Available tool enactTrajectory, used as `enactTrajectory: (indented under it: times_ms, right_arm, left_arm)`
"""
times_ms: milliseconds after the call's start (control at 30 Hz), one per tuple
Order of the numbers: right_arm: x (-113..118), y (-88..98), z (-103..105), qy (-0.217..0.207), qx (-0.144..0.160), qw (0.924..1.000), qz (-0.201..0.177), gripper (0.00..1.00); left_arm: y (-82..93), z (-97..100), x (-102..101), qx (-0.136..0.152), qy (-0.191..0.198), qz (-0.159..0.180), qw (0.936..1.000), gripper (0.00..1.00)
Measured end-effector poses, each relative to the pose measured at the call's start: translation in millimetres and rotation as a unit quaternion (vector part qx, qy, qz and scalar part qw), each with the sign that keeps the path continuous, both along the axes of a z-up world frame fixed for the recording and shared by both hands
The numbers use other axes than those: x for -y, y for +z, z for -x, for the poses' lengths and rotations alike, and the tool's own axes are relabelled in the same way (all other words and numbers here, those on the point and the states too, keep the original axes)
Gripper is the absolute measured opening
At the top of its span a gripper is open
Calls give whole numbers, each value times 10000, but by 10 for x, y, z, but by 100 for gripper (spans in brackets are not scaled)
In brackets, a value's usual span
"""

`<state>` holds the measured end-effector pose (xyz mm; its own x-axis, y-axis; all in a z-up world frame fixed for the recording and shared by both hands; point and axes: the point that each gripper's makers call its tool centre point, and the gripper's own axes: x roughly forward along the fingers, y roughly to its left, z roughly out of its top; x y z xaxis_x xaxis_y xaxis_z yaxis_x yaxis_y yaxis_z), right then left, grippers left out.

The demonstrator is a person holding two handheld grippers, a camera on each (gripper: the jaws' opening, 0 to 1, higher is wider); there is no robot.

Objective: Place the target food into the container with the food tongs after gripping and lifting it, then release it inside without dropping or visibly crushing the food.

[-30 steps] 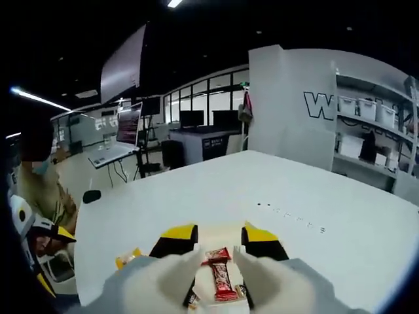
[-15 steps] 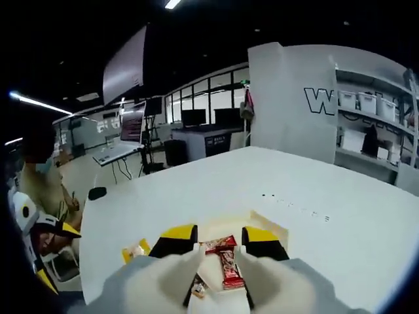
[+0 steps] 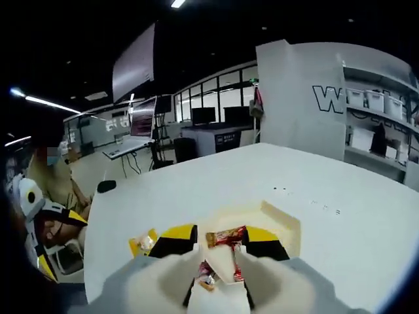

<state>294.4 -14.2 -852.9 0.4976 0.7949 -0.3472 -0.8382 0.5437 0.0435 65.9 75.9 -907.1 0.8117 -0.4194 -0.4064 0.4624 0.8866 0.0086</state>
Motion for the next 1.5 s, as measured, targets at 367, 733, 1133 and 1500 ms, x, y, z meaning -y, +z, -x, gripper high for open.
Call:
enactTrajectory:
  times_ms: [367, 733, 1133, 1500]
  right_arm:
    - [-108, -189, 190, 219, -167, 9996, -59, 22]
    - [-273, -504, 471, 494, -334, 9982, 32, 22]
    - [-490, -674, 815, 1033, -479, 9935, 38, 22]
    - [-711, -856, 1039, 1600, -97, 9857, 515, 24]
  left_arm:
    - [-21, -14, -9, -31, 1, 249, 9997, 94]
    - [-59, 34, 44, -77, -47, 179, 9998, 93]
    - [-148, 61, 46, -190, -73, 65, 9998, 92]
    - [-141, 54, 59, -198, -108, 24, 9997, 91]
